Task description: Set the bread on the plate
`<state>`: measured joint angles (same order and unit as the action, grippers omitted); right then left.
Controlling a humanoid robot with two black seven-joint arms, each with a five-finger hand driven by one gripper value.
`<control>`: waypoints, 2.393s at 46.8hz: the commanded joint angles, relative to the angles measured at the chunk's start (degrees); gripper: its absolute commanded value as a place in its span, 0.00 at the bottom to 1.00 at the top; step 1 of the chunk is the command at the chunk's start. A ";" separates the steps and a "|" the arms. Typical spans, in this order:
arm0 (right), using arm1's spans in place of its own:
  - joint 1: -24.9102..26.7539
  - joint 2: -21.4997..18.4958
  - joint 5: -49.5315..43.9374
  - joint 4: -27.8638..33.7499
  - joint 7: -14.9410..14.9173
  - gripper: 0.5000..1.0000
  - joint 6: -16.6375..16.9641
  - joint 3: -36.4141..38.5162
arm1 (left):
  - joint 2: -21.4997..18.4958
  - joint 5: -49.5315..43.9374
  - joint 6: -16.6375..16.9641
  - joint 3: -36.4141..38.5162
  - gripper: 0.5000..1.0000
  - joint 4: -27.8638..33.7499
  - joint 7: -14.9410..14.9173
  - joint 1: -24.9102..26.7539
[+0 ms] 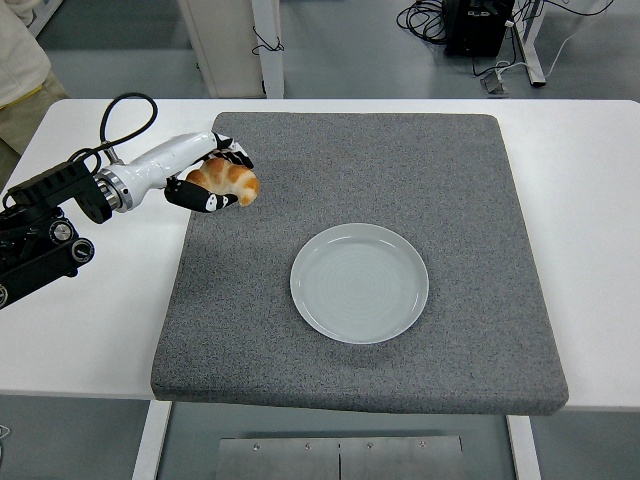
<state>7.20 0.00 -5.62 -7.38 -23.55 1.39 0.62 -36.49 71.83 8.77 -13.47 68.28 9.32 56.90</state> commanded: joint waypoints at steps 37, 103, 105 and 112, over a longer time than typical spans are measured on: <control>0.00 0.00 0.00 0.00 0.00 1.00 0.02 0.00 | -8.68 -2.75 -11.93 -0.15 0.00 2.73 2.29 19.56; 0.00 0.00 0.00 0.00 0.00 1.00 0.02 0.00 | 17.86 8.76 -12.73 7.58 0.00 5.90 1.14 25.37; 0.00 0.00 0.00 0.00 0.00 1.00 0.02 0.00 | 18.21 9.20 -12.03 8.02 0.00 5.81 1.14 24.84; 0.00 0.00 0.00 0.00 0.00 1.00 0.02 0.00 | 20.23 10.52 -10.71 9.34 0.00 5.20 1.23 22.03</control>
<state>7.21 0.00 -5.63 -7.38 -23.55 1.39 0.60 -17.31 81.57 -2.33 -4.52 73.81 10.45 80.13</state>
